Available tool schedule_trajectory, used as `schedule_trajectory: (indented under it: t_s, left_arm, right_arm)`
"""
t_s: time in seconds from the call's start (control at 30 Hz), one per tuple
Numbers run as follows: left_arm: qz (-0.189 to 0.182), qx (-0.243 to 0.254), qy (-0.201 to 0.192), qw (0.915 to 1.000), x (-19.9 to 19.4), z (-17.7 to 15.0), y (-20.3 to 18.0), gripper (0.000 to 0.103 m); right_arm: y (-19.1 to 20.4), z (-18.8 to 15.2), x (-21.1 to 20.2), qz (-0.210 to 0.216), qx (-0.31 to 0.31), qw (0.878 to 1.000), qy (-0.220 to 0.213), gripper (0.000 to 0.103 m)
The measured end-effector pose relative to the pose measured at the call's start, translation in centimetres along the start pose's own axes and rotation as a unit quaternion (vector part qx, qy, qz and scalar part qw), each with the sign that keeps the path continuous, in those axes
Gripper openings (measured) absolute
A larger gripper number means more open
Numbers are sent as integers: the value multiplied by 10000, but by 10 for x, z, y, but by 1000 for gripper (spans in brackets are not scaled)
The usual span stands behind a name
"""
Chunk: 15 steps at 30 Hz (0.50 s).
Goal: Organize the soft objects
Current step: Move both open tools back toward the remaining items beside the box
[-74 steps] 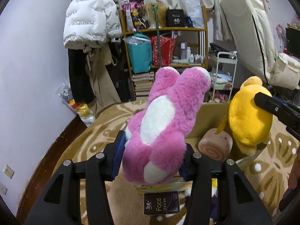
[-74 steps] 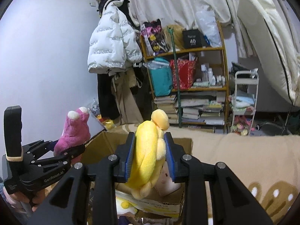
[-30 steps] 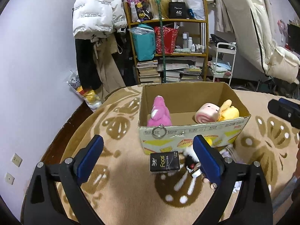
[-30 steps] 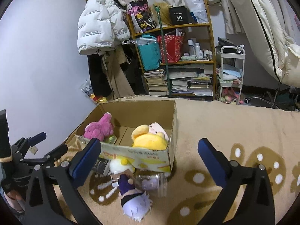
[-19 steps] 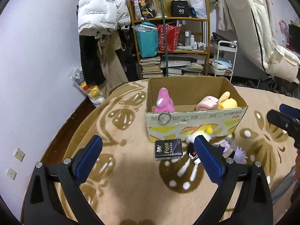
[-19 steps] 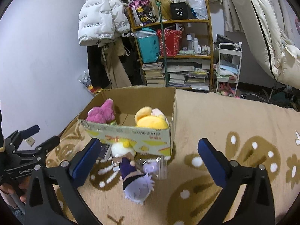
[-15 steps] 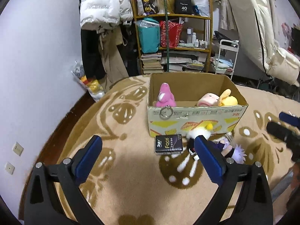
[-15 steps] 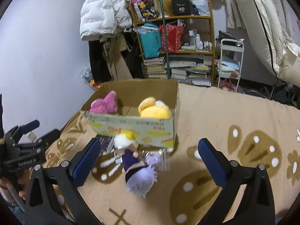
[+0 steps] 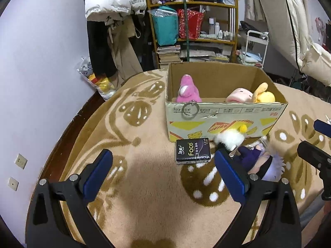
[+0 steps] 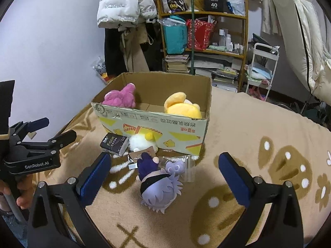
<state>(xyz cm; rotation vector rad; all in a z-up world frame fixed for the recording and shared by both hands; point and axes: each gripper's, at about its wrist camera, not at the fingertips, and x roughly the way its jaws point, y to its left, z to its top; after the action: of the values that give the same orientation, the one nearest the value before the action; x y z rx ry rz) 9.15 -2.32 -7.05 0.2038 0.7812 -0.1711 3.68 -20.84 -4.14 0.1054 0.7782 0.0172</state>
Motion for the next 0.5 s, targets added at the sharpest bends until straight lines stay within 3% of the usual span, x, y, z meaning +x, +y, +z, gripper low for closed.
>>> schedule_trajectory:
  t_s: [0.5]
  left_arm:
    - [-261, -47, 559, 9981, 51, 5, -6, 98]
  right_arm:
    - [-5, -10, 46, -114, 186, 9951, 961, 103]
